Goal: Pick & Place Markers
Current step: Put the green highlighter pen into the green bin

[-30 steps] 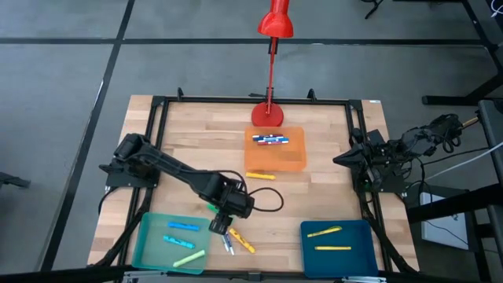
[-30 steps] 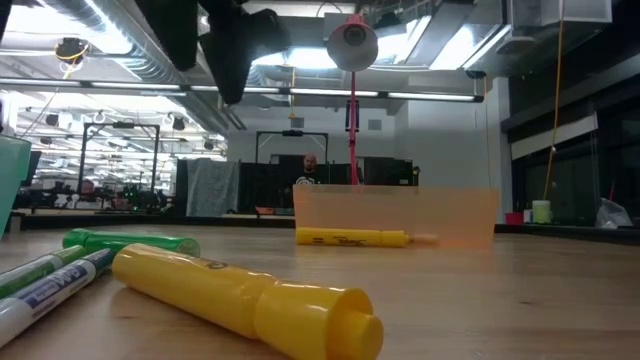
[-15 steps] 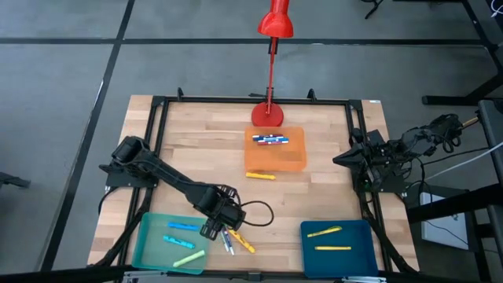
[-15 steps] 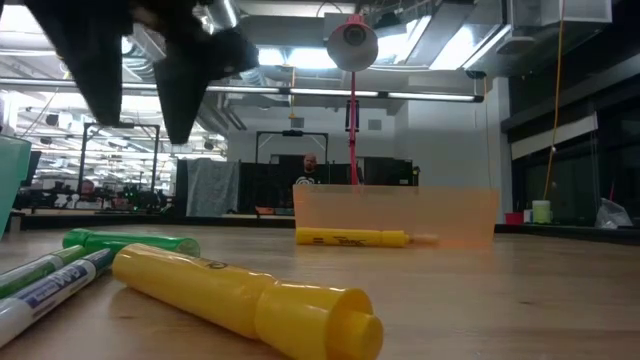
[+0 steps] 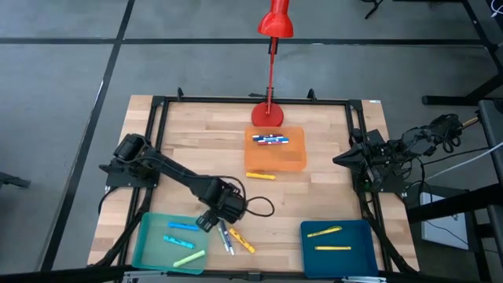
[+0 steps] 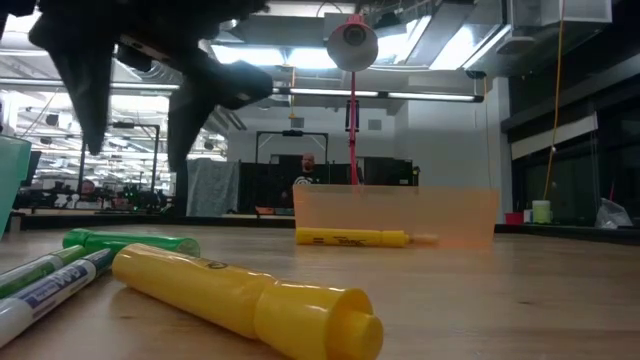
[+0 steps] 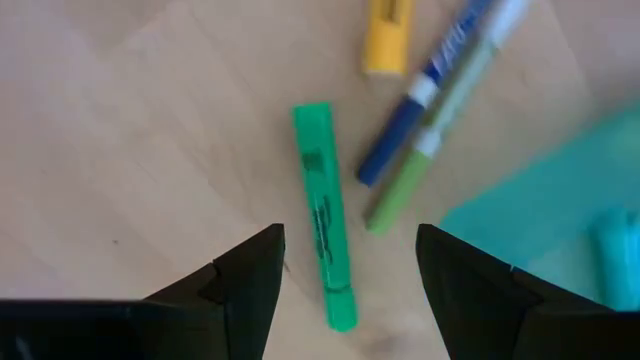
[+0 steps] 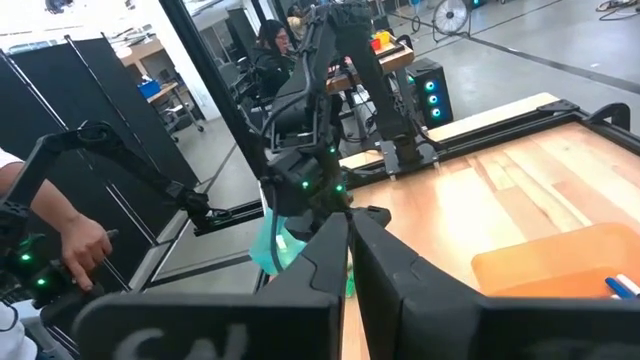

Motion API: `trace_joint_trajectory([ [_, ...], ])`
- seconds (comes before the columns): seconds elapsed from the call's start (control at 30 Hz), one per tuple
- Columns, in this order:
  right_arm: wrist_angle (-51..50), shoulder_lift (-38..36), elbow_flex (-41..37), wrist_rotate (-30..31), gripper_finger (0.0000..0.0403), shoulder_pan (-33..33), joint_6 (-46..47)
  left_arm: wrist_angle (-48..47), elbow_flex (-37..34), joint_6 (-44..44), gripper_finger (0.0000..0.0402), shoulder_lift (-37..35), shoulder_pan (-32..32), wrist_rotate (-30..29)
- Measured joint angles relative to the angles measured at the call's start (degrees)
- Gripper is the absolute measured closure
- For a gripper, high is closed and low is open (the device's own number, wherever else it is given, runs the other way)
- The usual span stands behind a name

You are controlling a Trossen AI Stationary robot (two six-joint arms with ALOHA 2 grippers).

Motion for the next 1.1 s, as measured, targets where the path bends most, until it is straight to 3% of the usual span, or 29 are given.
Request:
trace_joint_trajectory([
  [0.2, 0.01, 0.02, 0.0, 0.0, 0.0383, 0.0, 0.64, -1.58, 0.0, 9.18, 0.0178, 0.0, 1.17, -1.13],
  [0.5, -0.02, 1.62, 0.02, 0.09, 0.0383, 0.0, 1.3, -1.56, 0.0, 0.78, 0.0185, 0.0, 3.22, 0.5],
  [0.63, -0.02, 2.38, 0.02, 0.09, 0.0382, 0.0, 0.18, -1.55, 0.0, 0.79, 0.022, 0.0, 2.65, 3.39],
  [1.1, -0.02, 3.3, 0.02, 0.07, 0.0382, 0.0, 0.12, -1.26, 0.0, 0.86, 0.0347, -0.04, 2.69, 3.67],
])
